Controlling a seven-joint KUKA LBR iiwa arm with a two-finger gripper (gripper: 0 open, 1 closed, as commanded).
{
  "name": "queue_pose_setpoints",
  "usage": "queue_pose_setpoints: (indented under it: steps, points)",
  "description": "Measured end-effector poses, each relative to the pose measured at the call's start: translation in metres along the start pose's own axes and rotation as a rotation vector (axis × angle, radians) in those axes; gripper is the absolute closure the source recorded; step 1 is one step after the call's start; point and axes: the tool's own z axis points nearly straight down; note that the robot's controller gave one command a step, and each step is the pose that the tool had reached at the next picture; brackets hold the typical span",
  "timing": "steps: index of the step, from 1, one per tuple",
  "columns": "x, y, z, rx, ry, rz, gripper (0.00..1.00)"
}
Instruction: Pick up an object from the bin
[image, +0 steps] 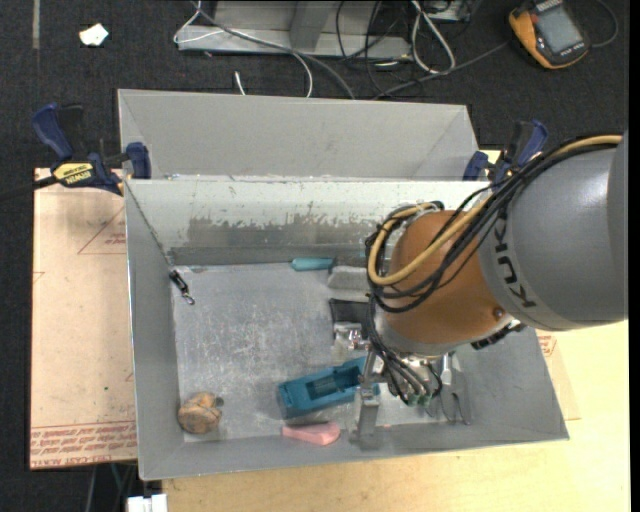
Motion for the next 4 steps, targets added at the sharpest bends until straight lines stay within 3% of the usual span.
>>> queue_pose_setpoints:
  steps: [2, 3, 4]
  points:
    - [-0.005, 0.001, 0.011, -0.002, -0.012, 0.03, 0.0]
    - [-0.011, 0.027, 0.045, 0.0, -0.013, -0.174, 0.0]
    - [-0.018, 0.024, 0.056, -0.001, -0.007, 0.109, 1.0]
